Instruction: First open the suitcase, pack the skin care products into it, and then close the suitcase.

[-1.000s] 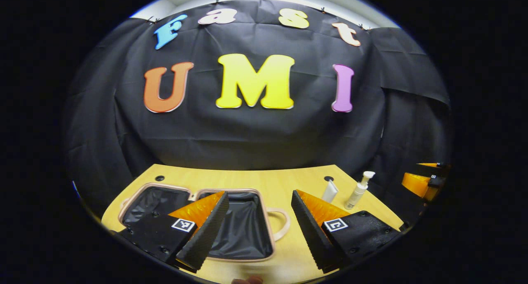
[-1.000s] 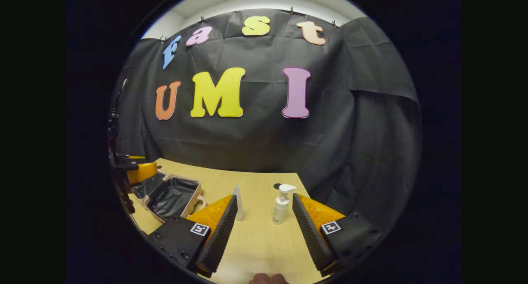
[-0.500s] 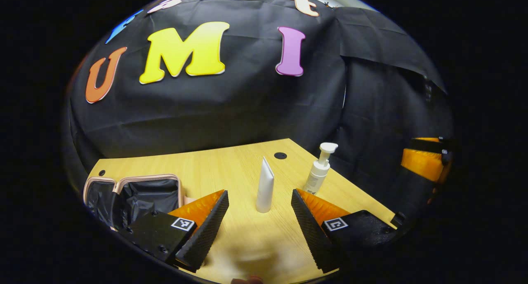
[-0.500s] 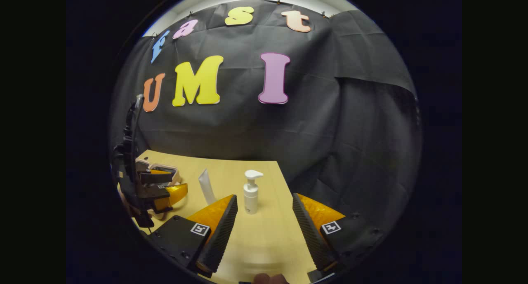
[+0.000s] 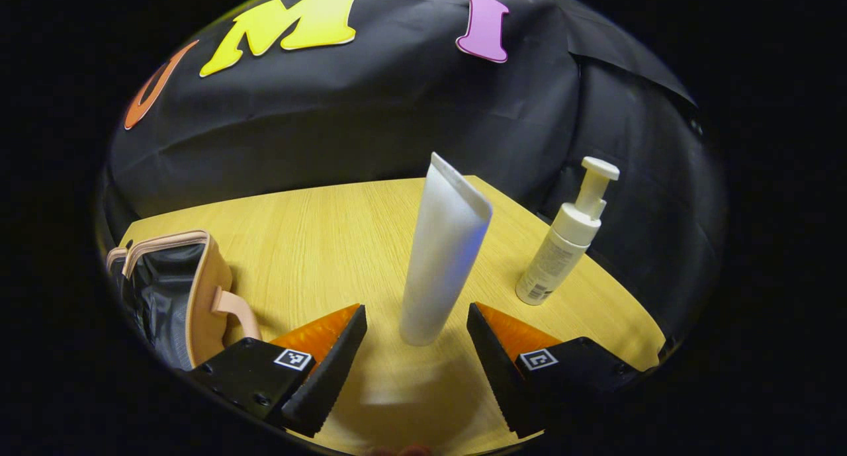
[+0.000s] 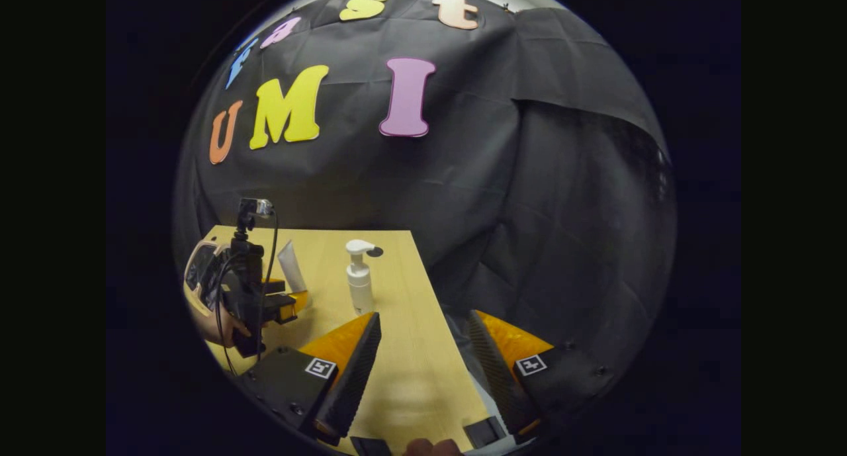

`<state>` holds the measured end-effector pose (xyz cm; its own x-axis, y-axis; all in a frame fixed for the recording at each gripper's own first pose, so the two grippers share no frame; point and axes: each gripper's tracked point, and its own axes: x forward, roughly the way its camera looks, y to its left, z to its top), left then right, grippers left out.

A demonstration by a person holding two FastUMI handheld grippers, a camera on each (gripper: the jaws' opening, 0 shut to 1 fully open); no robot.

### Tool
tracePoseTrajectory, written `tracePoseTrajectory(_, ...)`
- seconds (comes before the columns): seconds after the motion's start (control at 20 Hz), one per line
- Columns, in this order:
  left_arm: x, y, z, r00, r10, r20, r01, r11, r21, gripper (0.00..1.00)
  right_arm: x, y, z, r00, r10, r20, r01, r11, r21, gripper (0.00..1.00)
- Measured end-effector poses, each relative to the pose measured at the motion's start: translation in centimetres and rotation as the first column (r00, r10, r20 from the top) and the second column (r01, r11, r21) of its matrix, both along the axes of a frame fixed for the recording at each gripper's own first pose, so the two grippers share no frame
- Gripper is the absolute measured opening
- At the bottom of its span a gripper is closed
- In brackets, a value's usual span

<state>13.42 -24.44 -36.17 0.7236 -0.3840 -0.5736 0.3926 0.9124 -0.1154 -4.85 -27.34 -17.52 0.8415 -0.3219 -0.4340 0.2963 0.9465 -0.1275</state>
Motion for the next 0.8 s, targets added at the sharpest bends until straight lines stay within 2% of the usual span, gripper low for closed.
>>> tracePoseTrajectory(0.3, 1.2, -1.0, -3.2, 0.997, -0.043, -0.057, 0.045, 0.998, 0.033, 0.96, 0.3, -0.3, -1.2, 0.999, -0.015, -0.029, 0.016, 1.0, 0.01, 0.8)
tracePoseTrajectory(0.45, 1.5, -1.4, -3.2, 0.997, -0.056, -0.059, 0.057, 0.998, 0.025, 0.83, 0.6, 0.1, -1.5, 0.999, -0.018, -0.03, 0.019, 1.0, 0.02, 0.77)
tracePoseTrajectory(0.5, 1.7, -1.4, -3.2, 0.996, -0.058, -0.061, 0.06, 0.998, 0.031, 0.87, 0.5, 0.2, -1.5, 0.999, -0.019, -0.032, 0.019, 1.0, 0.02, 0.8)
tracePoseTrajectory(0.55, 1.9, -1.4, -3.1, 0.996, -0.062, -0.06, 0.064, 0.997, 0.034, 0.73, 0.4, 0.2, -1.6, 0.999, -0.019, -0.033, 0.02, 1.0, 0.021, 0.8)
tracePoseTrajectory(0.65, 1.9, -1.4, -3.1, 0.996, -0.073, -0.061, 0.075, 0.997, 0.034, 0.52, 0.4, 0.4, -2.0, 0.999, -0.016, -0.037, 0.017, 0.999, 0.03, 0.8)
tracePoseTrajectory(0.8, 1.7, -0.8, -2.5, 0.995, -0.078, -0.066, 0.08, 0.996, 0.028, 0.49, 2.1, 0.8, -3.1, 0.999, 0.003, -0.033, -0.001, 0.998, 0.058, 0.8)
